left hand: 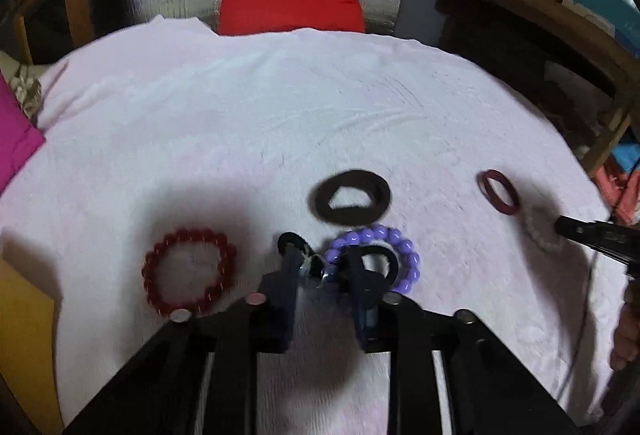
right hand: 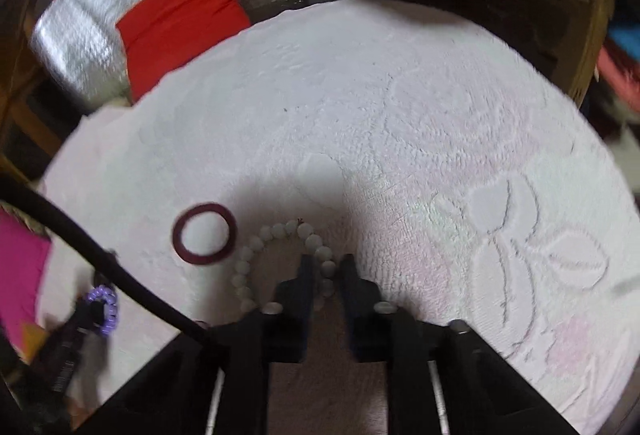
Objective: Organize jewelry
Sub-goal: 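Grasp the white bead bracelet with the right tool while the left tool grasps the purple bead bracelet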
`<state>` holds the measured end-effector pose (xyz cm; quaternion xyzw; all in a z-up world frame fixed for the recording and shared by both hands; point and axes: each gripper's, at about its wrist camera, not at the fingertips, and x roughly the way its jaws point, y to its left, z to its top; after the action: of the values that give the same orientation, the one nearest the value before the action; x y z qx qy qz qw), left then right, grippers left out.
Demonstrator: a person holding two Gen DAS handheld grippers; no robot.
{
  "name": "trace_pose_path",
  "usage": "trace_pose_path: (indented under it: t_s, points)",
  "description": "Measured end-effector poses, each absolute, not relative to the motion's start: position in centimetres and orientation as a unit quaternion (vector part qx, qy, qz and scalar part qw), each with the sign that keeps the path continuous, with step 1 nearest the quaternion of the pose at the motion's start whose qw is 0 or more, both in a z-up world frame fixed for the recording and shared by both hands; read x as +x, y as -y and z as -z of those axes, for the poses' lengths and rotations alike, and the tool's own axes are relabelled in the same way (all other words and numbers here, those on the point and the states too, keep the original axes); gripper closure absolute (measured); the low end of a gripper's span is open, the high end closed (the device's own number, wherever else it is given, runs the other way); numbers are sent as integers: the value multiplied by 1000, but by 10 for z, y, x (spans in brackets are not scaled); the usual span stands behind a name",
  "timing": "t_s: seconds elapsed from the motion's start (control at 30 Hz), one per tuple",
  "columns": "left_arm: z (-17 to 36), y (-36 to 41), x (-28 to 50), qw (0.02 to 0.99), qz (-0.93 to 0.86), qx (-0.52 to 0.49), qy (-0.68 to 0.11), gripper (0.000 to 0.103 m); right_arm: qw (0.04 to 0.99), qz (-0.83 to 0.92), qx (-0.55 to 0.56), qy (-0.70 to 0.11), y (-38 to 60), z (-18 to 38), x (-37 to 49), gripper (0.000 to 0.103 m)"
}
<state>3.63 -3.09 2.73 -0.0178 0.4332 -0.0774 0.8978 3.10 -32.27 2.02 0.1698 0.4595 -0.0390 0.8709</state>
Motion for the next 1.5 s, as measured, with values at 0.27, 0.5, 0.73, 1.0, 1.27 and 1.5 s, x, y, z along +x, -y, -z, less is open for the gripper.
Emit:
trace_pose_path:
  t_s: [0.27, 0.5, 0.73, 1.0, 1.27, 1.5]
  points:
    - [-28, 21, 4, 875, 128, -45, -464, 87, 874, 19, 177, -452, 327, -30, 16, 93]
    - [-35, 15, -20, 873, 140, -29, -467, 87, 873, -11, 201, -444, 335, -41, -5, 93]
    - [-42, 6, -28, 877, 150, 1, -456, 79, 871, -13, 204, -447, 341, -44, -13, 93]
    - [-38, 3, -28, 870, 162, 25, -466, 77, 848, -6, 225, -480, 342, -31, 2, 91]
    - [-37, 10, -33, 862, 185, 16, -472, 68, 833, -1, 234, -501, 343, -20, 6, 91]
    - [-25, 21, -22, 845, 181, -13, -503, 68, 836, 5, 229, -499, 339, -17, 9, 89]
